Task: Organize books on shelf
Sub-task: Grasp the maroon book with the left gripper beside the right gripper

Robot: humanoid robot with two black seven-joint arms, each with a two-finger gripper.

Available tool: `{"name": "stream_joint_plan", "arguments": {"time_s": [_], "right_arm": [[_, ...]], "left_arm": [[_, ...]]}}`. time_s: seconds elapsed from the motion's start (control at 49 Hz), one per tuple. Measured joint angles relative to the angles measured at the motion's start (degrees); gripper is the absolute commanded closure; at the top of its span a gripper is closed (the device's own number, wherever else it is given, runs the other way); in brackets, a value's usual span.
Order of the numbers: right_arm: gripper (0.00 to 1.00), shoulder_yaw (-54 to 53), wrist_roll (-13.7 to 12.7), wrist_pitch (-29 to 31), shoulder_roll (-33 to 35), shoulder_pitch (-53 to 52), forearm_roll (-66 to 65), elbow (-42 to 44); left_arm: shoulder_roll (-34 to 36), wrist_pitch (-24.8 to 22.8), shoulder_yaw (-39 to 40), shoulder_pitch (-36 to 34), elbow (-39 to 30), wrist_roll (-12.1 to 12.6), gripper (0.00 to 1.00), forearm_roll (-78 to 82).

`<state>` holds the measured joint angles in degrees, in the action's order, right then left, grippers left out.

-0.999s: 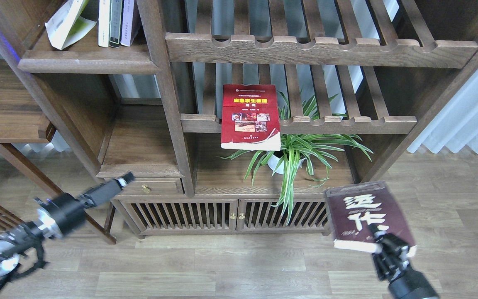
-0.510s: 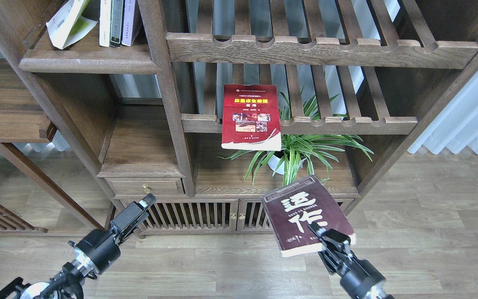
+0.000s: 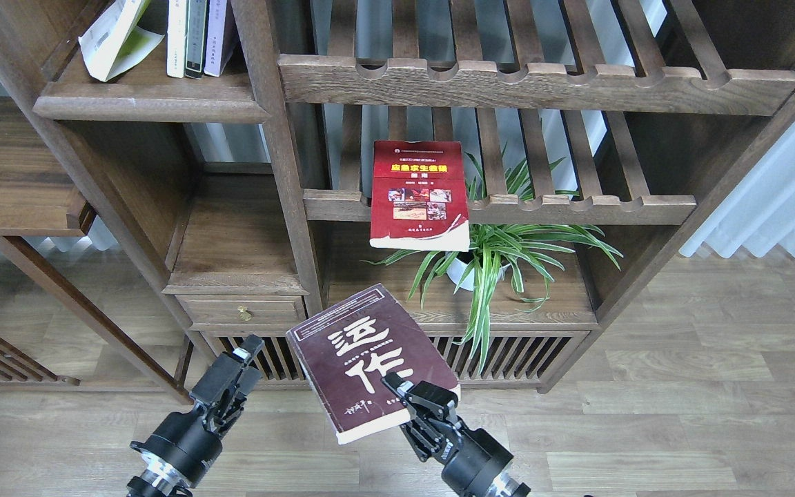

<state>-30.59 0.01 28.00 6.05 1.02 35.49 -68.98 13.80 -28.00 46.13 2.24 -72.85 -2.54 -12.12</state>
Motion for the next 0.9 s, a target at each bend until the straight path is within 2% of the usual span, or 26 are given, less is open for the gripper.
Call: {"name": "stream_joint_plan", "arguments": {"time_s": [0.245,0.428,0.469,0.489,0.53,0.571,0.897], "right_arm": [[0.94,1.3,0.0,0.0,-3.6,0.6,0.1,0.0],[0.94,3.5,-0.9,0.1,-4.5,2.1,-0.1,0.1],[0.94,3.6,-1.2,0.1,-4.7,2.5,-0.1,0.1],[0.94,3.6,-1.3,0.1,-4.7,2.8,-0.1,0.1],[0.94,3.6,-1.7,0.1,-4.8,3.3,-0.3,0.1],[0.94,3.7,-1.9,0.1,-4.8,3.7,-0.4,0.1],[0.94,3.0,-2.3,-0.1,-4.9,4.5,-0.7,0.8]], "left_arm": [[-0.6,0.0,-2.2,0.0,0.0,-0.1,0.11,-0.1],[-2.5,0.0,-2.3,-0.8,0.0,-0.2,0.33,-2.8],[-2.7,0.0,-2.4,-1.0,0.1,-0.2,0.42,-3.5],[-2.8,0.0,-2.5,-1.1,0.1,-0.2,0.55,-3.8],[-2.9,0.0,-2.9,-1.3,0.1,-0.2,0.72,-4.3],[-3.0,0.0,-3.6,-1.3,0.2,-0.2,0.95,-4.6],[-2.2,0.0,-6.8,-1.4,0.7,0.2,0.98,-7.3]]}}
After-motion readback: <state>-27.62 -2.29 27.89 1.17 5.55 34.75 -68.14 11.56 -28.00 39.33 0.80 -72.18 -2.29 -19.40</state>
